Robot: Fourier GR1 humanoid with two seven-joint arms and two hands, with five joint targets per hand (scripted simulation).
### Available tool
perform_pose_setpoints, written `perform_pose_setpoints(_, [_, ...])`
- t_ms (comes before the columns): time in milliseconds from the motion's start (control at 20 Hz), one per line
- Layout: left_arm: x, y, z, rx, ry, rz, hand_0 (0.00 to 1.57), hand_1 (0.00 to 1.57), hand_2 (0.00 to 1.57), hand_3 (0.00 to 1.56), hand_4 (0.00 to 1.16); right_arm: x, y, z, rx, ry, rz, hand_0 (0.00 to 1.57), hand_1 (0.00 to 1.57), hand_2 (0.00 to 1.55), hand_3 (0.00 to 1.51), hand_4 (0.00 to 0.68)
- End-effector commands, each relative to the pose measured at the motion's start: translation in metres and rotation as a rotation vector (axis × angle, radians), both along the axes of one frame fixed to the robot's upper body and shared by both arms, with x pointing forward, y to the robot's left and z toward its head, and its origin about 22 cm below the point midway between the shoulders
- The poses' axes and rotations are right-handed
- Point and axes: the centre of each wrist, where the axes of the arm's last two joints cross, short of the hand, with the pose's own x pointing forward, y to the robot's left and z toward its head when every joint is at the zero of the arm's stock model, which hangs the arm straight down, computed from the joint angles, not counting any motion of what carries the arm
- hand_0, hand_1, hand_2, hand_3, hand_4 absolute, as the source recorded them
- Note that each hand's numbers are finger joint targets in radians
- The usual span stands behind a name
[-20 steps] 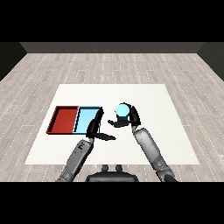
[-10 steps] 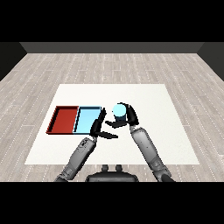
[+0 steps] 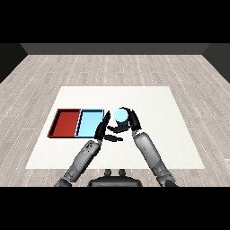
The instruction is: Pick the blue can and put it in the blue box
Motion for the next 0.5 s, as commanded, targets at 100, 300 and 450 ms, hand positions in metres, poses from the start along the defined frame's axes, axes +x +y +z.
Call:
perform_pose_setpoints(100, [-0.001, -0.008, 0.004, -0.01, 0.005, -0.01, 0.0, 0.0, 0.0, 0.0, 0.0, -0.014, 0.026, 0.009, -0.025, 0.012, 0.012, 1.49, 1.49, 1.45, 1.38, 0.556])
perform_pose_setpoints(300, [-0.003, 0.0, -0.008, 0.002, 0.006, -0.011, 0.0, 0.0, 0.0, 0.0, 0.0, 0.003, 0.005, 0.001, -0.019, -0.011, 0.041, 1.5, 1.5, 1.46, 1.38, 0.543])
perform_pose_setpoints(450, [0.005, -0.006, -0.01, -0.018, -0.005, -0.027, 0.0, 0.0, 0.0, 0.0, 0.0, -0.005, 0.036, 0.007, -0.015, -0.004, 0.05, 1.49, 1.49, 1.46, 1.38, 0.54])
